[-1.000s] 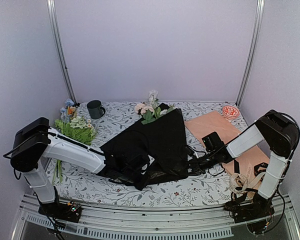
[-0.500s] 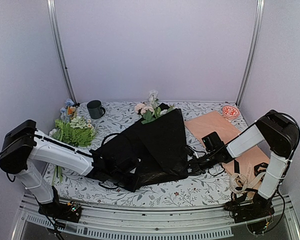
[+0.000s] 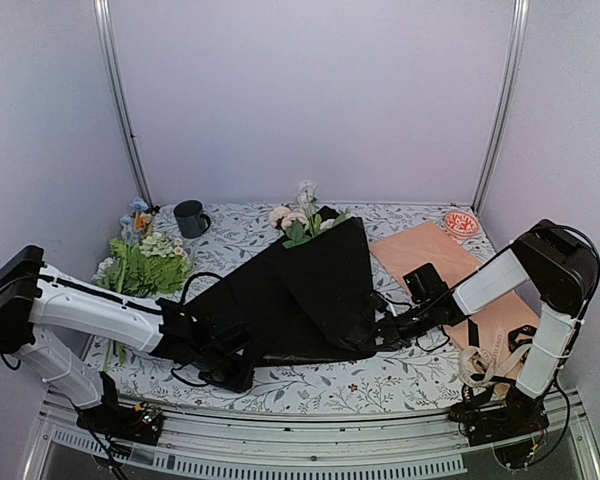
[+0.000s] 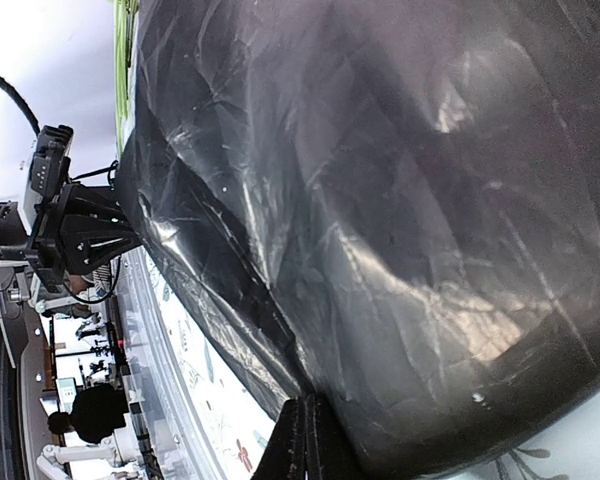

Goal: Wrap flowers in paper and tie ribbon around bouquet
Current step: Press the fold line on the 2/3-folded wrapping paper.

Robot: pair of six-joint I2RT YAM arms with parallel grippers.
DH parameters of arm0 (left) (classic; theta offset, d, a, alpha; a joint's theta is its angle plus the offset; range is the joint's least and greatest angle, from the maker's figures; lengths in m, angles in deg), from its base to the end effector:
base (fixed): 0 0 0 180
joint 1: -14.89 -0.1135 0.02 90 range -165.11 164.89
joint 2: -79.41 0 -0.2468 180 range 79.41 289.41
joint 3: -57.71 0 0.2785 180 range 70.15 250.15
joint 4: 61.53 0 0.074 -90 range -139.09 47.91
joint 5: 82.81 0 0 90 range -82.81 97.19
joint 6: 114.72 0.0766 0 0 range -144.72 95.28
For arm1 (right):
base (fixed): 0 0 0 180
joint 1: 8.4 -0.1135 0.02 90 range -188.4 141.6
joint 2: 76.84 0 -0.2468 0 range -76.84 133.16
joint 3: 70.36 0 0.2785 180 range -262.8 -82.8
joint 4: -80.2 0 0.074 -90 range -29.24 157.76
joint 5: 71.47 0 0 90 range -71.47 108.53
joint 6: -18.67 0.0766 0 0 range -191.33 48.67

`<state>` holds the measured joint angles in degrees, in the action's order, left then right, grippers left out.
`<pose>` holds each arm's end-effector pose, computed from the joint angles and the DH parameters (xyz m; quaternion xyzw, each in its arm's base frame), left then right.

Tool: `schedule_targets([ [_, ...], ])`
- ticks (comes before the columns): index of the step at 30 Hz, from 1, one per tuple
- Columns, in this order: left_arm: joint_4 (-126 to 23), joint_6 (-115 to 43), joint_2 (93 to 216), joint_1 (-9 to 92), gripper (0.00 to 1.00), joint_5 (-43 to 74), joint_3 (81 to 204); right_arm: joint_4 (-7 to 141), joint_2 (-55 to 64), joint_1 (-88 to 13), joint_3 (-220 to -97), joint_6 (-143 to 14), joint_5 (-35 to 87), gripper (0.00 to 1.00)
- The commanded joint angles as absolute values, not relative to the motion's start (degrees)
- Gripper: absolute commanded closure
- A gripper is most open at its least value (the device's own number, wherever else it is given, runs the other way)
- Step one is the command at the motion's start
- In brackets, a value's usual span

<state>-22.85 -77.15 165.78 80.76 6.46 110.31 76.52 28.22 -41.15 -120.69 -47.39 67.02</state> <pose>0.1159 -0.2563 0.0614 0.1147 0.9816 -0.1277 0.0836 0.2299 0.2161 0.0182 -0.1788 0.8662 0.4656 0.0308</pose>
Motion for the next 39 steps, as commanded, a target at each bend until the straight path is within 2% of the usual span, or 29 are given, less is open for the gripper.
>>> schedule_targets([
  [1,-8.2,-74.2,166.1,78.1,0.82,5.2,109.4,67.8,30.1,-41.4,-119.1,-48.9,59.3,1.0],
  [4,-12.2,-70.8,162.1,73.5,0.8,5.1,111.4,67.7,30.0,-41.4,-119.3,-49.1,59.2,1.0],
  [8,-15.7,-64.3,163.4,75.1,0.81,3.3,122.5,67.3,30.2,-41.4,-119.6,-49.1,58.8,1.0],
  [12,-19.6,-56.5,172.3,77.8,0.82,6.8,132.9,67.3,30.6,-41.4,-119.9,-48.8,58.9,1.0],
  [18,-18.2,-51.6,187.6,77.7,0.85,7.5,139.9,67.1,30.6,-41.4,-119.6,-48.8,58.5,0.99],
  [23,-18.1,-54.6,188.3,75.6,0.86,7.3,135.1,67.1,30.5,-41.4,-119.1,-48.7,58.4,1.0],
  [32,-20.5,-61.6,180.9,75.4,0.87,11.0,120.2,67.1,30.8,-41.4,-119.1,-48.9,58.4,1.0],
  [39,-19.3,-64.2,178.9,75.3,0.88,9.8,115.3,67.2,31.0,-41.4,-119.2,-48.8,58.4,1.0],
])
